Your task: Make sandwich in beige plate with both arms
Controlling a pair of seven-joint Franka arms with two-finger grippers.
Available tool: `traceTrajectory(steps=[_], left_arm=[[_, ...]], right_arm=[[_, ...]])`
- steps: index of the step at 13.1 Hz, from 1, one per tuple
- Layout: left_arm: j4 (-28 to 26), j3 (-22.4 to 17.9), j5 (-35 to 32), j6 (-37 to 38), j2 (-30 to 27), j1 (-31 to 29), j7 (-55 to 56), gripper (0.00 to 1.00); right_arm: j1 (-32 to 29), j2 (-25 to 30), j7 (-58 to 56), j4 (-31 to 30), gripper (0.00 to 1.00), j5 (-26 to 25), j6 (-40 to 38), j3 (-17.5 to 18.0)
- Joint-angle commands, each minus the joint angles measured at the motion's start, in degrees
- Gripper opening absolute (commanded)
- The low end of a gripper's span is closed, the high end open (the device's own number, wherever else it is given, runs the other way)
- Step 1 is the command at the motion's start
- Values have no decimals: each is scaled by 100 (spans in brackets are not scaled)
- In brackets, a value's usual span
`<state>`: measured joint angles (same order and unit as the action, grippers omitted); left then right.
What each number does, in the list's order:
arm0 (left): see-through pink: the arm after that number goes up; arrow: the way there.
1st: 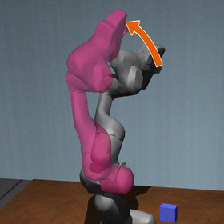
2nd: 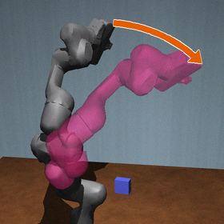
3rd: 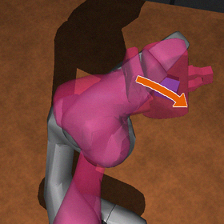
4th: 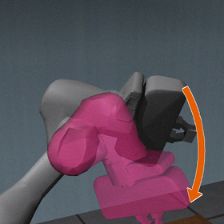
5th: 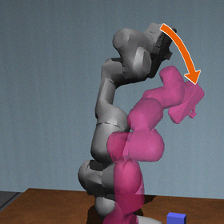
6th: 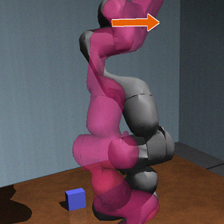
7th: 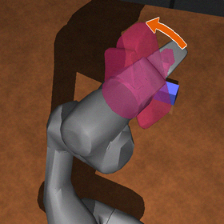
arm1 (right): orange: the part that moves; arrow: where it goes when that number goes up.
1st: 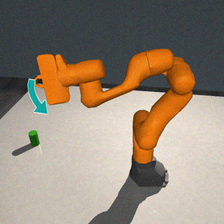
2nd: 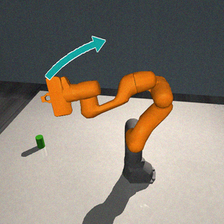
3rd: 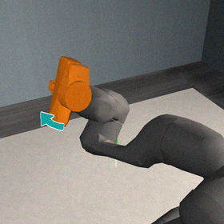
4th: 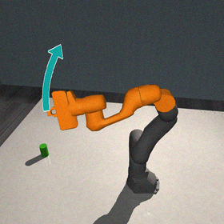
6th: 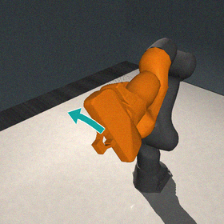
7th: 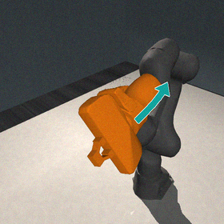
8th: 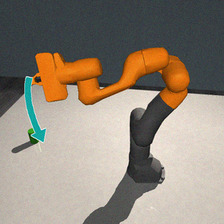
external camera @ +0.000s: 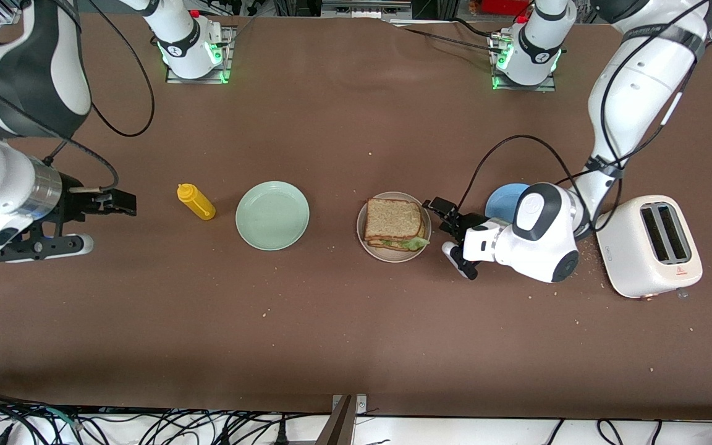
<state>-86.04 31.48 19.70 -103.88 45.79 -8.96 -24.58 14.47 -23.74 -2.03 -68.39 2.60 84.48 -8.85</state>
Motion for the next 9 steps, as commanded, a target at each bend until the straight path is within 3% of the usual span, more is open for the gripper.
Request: traceTrajectory(steps=[1, 3, 5, 8, 9], left_arm=[[26, -10, -659, 394, -770, 34, 821, 100], [43, -27, -1063, 745, -1420, -1, 1697, 100], [253, -10, -1729, 1367, -1984, 8, 2377, 100], [378, -97, -2707, 1687, -2906, 43, 2589, 100], [325, -281, -2761, 1713, -3205, 113, 2599, 100]], right_arm=[[-549, 649, 185, -814, 99, -330, 357, 664], [-770, 1114, 106, -1569, 99, -348, 954, 665], [-989, 1222, 106, -1617, 99, -505, 1070, 717], [-1613, 1178, 97, -1599, 99, -506, 1159, 1498], [-1614, 1152, 106, -1590, 99, -497, 1159, 1526]])
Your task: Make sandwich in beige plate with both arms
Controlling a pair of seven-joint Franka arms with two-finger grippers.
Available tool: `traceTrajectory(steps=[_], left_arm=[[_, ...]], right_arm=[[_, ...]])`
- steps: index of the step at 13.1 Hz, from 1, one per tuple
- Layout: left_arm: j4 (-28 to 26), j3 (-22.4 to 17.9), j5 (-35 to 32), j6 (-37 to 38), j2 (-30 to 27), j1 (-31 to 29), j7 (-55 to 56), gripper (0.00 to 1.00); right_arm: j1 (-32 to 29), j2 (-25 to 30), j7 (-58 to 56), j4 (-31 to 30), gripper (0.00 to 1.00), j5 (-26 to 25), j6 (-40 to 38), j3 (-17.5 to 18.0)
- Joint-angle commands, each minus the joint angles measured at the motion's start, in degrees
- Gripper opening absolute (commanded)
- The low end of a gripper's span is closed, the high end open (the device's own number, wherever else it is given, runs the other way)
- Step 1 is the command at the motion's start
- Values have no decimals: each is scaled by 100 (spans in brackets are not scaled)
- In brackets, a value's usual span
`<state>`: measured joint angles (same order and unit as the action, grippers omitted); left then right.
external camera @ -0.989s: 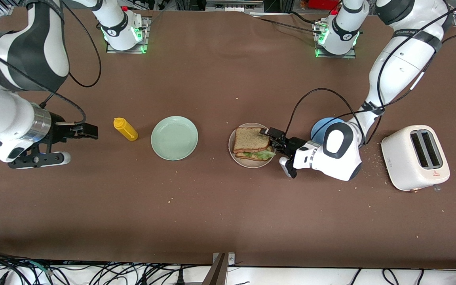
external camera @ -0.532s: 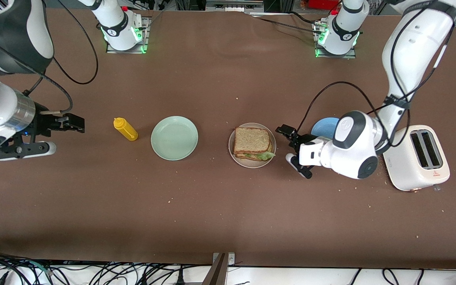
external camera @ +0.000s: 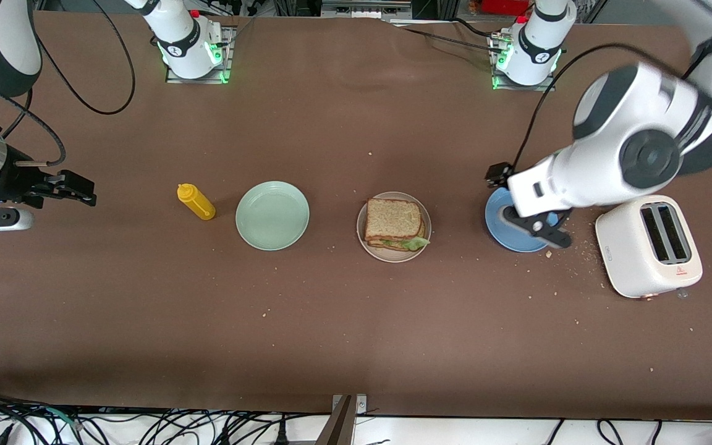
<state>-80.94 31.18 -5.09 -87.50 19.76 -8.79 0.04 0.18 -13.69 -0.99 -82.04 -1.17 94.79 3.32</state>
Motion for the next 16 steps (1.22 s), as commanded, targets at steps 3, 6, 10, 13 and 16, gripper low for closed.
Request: traceTrajectory(steps=[3, 6, 10, 13, 16], left_arm=[[-194, -2530, 207, 250, -860, 1541, 110, 100], [-579, -2775, 843, -212, -1175, 1573, 102, 100], [-1564, -2697, 781, -936, -1826, 1257, 40, 100], [-2267, -2082, 781, -1085, -2432, 817, 171, 100], [-2172, -2326, 790, -1112, -2398, 992, 172, 100]], right_arm=[[-141, 25, 64, -225, 99, -76, 180, 318], [-123, 16, 82, -242, 100, -50, 277, 335], [-114, 33, 20, -234, 100, -50, 172, 327], [-114, 42, 90, -234, 100, -50, 163, 327], [-114, 33, 90, -234, 100, -50, 180, 336]])
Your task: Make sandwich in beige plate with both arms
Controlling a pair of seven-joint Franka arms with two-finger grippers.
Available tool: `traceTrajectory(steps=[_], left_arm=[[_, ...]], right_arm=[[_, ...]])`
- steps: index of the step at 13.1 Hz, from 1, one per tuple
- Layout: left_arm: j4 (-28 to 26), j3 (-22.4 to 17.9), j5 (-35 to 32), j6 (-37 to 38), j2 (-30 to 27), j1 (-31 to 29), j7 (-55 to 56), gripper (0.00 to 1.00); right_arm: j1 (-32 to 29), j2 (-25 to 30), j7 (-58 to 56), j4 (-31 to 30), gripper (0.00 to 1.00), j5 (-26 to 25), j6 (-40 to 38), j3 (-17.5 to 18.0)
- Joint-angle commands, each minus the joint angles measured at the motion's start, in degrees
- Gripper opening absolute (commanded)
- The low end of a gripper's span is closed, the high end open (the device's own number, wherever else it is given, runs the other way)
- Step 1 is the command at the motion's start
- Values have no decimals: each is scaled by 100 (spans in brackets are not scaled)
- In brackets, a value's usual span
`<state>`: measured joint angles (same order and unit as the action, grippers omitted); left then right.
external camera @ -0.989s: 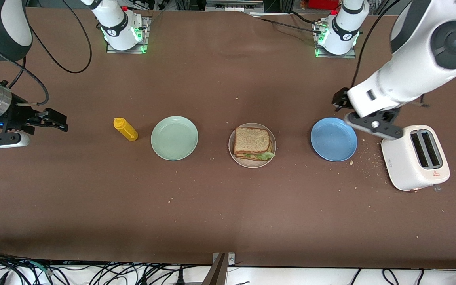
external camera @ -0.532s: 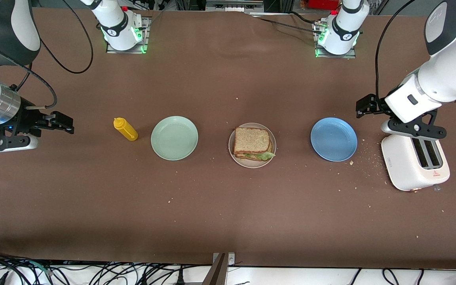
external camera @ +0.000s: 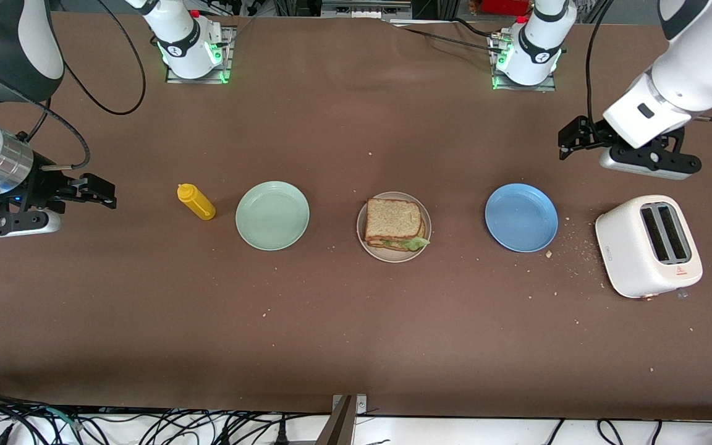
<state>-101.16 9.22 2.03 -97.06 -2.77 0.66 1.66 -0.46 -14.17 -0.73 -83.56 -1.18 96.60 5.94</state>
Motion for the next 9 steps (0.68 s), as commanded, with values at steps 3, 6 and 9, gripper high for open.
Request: traceTrajectory(steps=[3, 6, 9], left_arm=[[-97, -219, 61, -85, -162, 66, 53, 100], [-97, -210, 61, -76, -163, 75, 177, 100], [-88, -201, 61, -23, -154, 49, 177, 100]], right_arm=[[-51, 81, 64, -73, 100, -23, -10, 74], [-51, 90, 64, -82, 100, -23, -10, 74], [-51, 99, 64, -82, 100, 135, -10, 74]])
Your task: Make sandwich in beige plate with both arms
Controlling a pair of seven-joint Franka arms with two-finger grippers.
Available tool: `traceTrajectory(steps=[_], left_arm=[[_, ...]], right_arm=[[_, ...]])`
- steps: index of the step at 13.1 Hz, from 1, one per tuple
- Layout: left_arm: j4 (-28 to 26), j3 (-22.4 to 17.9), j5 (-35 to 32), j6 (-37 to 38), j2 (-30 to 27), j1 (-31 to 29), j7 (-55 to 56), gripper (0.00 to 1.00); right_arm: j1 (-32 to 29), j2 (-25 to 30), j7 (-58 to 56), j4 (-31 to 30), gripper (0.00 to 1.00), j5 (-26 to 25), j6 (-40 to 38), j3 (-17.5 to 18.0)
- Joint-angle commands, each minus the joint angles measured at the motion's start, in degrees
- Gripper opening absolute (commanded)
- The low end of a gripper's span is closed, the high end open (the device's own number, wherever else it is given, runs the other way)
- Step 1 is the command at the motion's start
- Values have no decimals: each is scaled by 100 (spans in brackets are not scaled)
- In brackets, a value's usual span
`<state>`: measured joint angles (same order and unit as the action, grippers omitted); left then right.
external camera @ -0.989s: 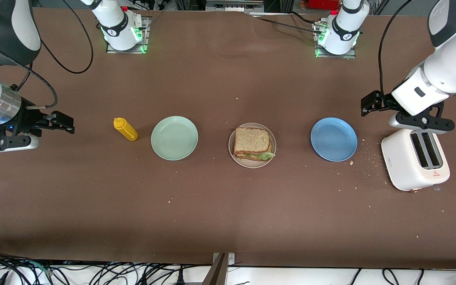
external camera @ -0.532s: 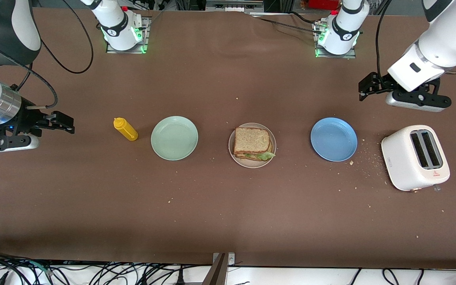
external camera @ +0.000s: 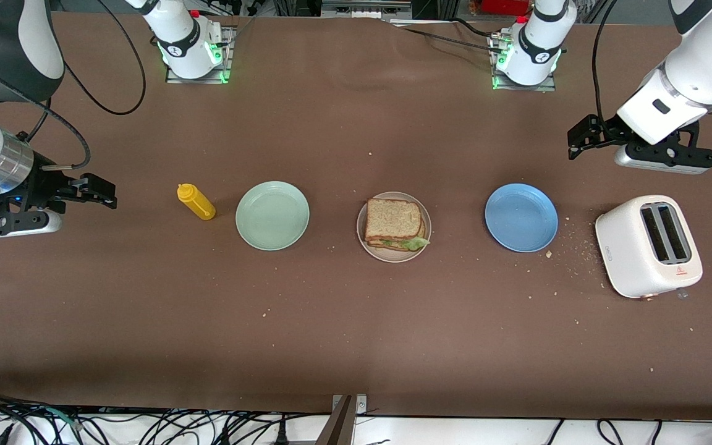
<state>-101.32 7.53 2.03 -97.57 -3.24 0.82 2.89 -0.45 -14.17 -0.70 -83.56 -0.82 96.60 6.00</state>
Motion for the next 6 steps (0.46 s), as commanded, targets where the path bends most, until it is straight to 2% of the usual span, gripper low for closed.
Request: traceTrajectory(steps=[1, 6], left_arm=[[-38, -32, 61, 36, -89, 32, 54, 100], [51, 20, -45, 141, -45, 32, 98, 100]], right_arm=[[-51, 99, 61, -73, 100, 100, -10, 68], [-51, 81, 26, -73, 100, 100, 8, 68]])
